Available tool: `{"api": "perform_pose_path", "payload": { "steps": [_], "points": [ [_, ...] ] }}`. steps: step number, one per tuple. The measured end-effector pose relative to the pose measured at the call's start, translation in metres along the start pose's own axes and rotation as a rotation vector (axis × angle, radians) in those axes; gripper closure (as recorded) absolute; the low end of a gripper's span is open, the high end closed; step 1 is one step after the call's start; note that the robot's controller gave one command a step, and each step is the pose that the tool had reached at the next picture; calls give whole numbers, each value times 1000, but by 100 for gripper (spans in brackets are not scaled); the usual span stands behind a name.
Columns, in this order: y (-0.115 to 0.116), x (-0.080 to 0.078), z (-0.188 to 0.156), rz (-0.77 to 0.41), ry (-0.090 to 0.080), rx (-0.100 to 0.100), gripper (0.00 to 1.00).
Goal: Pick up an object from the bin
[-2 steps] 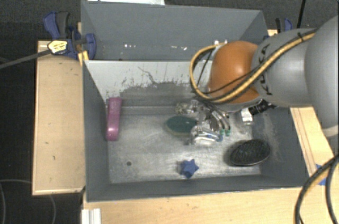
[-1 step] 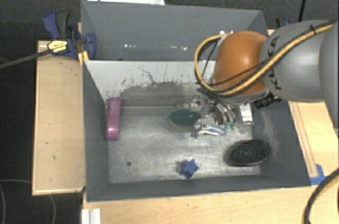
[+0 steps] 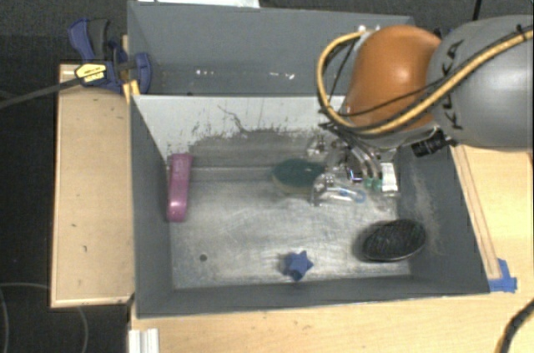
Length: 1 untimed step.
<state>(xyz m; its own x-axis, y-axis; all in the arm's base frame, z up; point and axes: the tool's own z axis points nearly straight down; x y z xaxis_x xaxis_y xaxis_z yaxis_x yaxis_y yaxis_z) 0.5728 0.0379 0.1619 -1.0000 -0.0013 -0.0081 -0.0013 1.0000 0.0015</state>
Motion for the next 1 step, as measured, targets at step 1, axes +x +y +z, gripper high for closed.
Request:
{"api": "perform_pose_path", "payload": {
  "steps": [1],
  "points": [
    [0, -2, -37, 5, 0, 0, 100]
  ]
}}
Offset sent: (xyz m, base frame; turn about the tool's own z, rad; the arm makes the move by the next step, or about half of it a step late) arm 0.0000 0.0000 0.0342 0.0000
